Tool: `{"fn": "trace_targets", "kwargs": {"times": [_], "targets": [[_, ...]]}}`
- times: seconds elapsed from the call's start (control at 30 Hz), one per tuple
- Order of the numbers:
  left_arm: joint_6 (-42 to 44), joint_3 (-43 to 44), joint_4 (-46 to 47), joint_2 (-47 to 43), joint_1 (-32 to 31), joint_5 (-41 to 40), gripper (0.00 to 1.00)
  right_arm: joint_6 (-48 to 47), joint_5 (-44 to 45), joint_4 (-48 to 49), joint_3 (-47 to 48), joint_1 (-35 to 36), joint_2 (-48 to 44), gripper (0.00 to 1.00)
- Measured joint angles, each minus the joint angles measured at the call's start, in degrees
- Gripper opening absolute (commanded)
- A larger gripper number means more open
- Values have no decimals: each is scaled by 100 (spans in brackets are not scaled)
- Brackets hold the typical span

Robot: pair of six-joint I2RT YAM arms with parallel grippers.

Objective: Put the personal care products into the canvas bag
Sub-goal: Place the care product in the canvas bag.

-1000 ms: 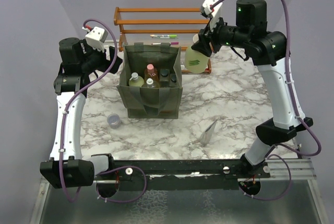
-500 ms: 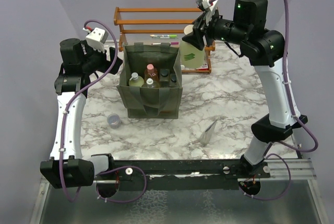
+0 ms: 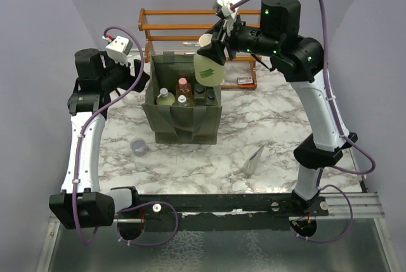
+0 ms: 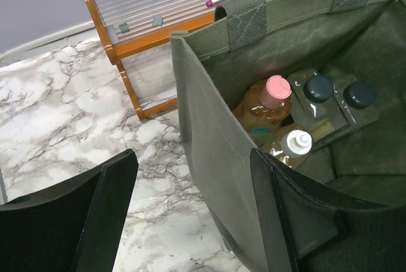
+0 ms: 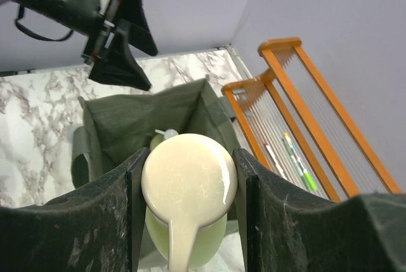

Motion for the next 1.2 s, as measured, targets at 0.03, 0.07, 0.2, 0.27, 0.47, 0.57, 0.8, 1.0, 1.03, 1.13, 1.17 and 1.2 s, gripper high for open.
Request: {"fn": "trace_targets", "kwargs": {"times": [0.03, 0.07, 0.2, 0.27, 0.47, 0.57, 0.8, 1.0, 1.03, 1.13, 1.17, 1.2], "targets": [[2, -9, -4, 0, 0, 0, 74, -4, 15, -2, 26, 74, 26, 2], [2, -9, -2, 0, 0, -2, 74, -7, 46, 0, 70, 186, 63, 2], [4, -13, 2, -15, 0, -2, 74, -33, 151, 9, 85, 520, 133, 2], [4, -28, 4, -37, 0, -2, 74, -33, 153, 9, 85, 608, 170, 2], [4, -55, 11, -127, 0, -2, 74, -35, 103, 46, -133, 728, 256, 2], [7, -68, 20, -166, 0, -2, 74, -96, 81, 138, -387, 728, 254, 2], [7, -81, 22, -181, 0, 0, 74, -254, 74, 177, -1073, 721, 245, 2], [7, -146, 44, -219, 0, 0, 74, -334, 55, 166, -1565, 721, 208, 2], [7, -157, 50, -225, 0, 0, 74, -339, 52, 166, -1628, 721, 192, 2], [7, -179, 59, -243, 0, 0, 74, -369, 52, 166, -1784, 721, 138, 2], [7, -184, 61, -249, 0, 0, 74, -385, 55, 173, -1843, 721, 105, 2], [7, -190, 61, -256, 0, 0, 74, -409, 55, 170, -1904, 721, 76, 2]]}}
